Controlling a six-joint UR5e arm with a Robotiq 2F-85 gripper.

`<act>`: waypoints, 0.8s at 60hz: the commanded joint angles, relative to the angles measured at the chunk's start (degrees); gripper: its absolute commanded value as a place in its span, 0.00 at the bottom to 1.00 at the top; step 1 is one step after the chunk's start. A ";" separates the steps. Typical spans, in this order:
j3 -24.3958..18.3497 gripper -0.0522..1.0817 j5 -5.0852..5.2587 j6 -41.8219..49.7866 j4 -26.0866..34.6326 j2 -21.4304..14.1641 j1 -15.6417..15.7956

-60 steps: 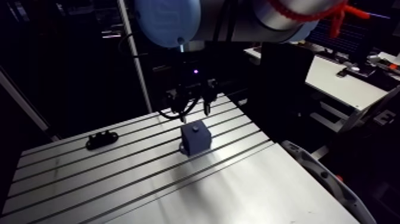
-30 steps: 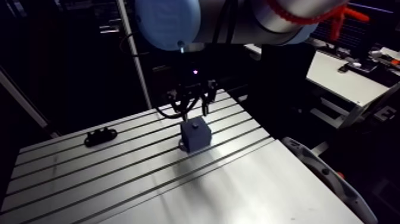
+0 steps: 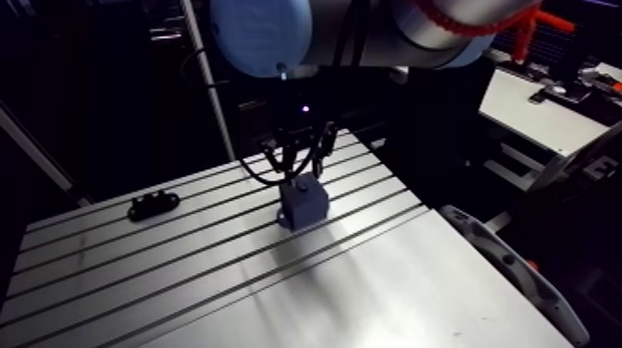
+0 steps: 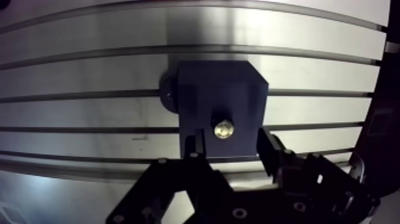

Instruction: Pick up the M10 bolt and insert it into the hex recess until seated.

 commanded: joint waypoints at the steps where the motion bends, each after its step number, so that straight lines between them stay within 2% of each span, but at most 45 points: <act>1: -0.12 0.46 -0.08 -0.61 -0.06 0.27 0.02; 23: 0.06 0.52 0.18 -0.08 -0.22 0.18 0.18; 32: 0.14 0.53 0.52 -0.35 -2.90 0.27 0.19; 48: 0.58 0.54 0.45 0.36 -3.13 0.51 0.28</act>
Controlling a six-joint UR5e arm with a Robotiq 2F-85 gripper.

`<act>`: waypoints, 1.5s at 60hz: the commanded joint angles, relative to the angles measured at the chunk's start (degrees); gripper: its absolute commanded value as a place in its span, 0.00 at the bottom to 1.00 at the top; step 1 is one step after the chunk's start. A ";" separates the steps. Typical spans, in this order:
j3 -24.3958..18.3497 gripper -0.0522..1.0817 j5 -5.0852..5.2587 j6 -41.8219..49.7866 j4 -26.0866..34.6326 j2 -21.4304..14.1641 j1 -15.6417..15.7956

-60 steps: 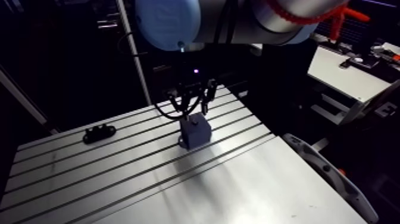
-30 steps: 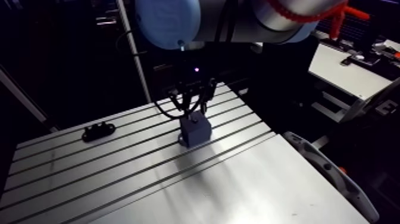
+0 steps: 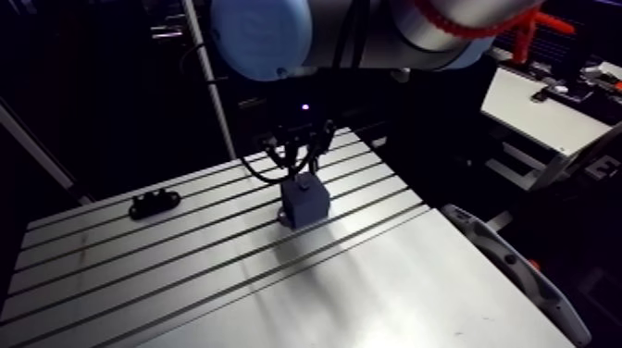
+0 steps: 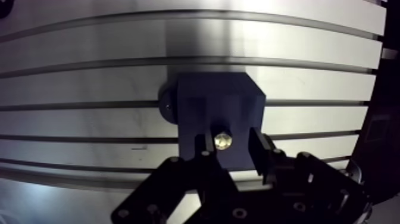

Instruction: Pick up the M10 bolt and insert it into the hex recess until seated.

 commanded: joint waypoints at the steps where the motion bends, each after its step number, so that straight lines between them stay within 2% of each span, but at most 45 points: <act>1: 0.31 0.54 0.03 0.39 -0.54 0.25 0.05; 90: 1.28 0.59 0.03 0.39 -0.63 0.28 0.05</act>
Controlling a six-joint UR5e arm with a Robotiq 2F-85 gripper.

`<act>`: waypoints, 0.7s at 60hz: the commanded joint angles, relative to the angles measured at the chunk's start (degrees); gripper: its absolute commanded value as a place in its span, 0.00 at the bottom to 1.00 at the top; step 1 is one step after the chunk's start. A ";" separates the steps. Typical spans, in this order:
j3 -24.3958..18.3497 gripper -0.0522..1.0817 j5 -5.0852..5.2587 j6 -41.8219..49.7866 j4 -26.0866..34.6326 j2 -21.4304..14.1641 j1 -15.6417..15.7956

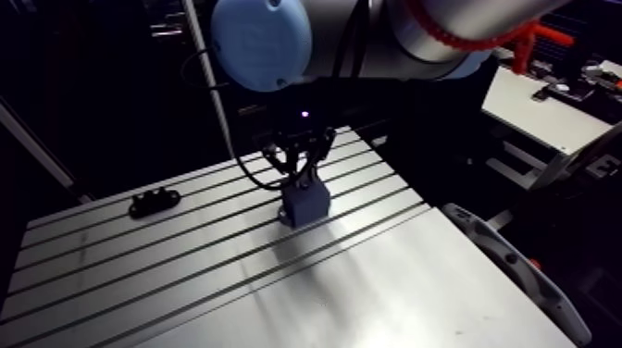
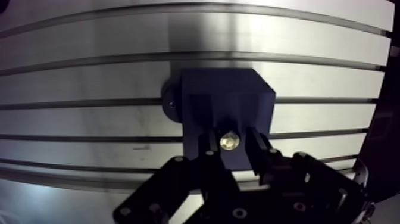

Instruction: Pick up the M10 bolt and insert it into the hex recess until seated.

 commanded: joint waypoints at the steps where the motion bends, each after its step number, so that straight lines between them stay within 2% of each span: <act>1: 0.06 0.59 0.03 0.08 0.00 0.00 0.00; 42: 0.32 0.61 0.03 0.09 0.00 0.00 0.00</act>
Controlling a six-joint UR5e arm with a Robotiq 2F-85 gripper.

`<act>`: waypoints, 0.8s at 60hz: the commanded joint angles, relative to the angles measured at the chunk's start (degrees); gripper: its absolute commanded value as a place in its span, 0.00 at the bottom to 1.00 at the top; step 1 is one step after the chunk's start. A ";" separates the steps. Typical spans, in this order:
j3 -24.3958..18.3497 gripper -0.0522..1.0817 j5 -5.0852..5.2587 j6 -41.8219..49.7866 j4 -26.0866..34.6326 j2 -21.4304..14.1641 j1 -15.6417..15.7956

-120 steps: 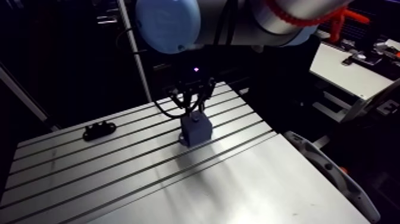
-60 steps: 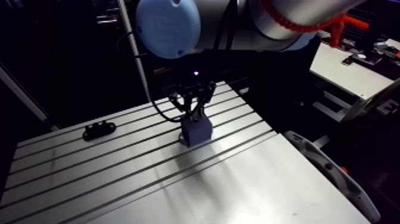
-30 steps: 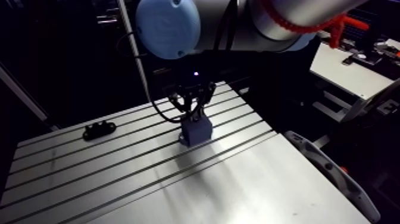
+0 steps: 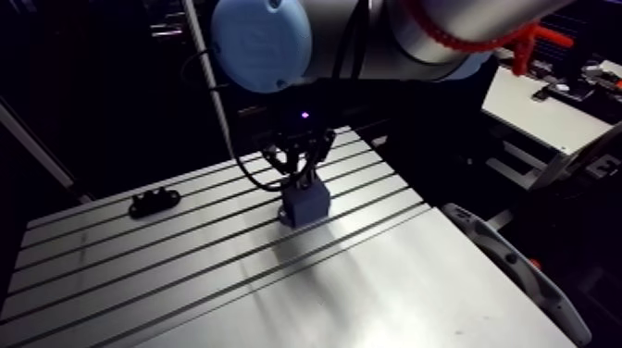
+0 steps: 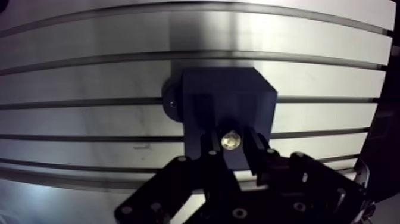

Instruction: Pick up the M10 bolt and insert it into the hex recess until seated.

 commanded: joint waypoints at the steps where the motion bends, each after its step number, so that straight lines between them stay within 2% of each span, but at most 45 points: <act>1: 0.17 0.61 0.00 0.00 0.00 -0.01 0.00; 48: 0.43 0.63 0.00 0.08 -0.09 -0.27 0.00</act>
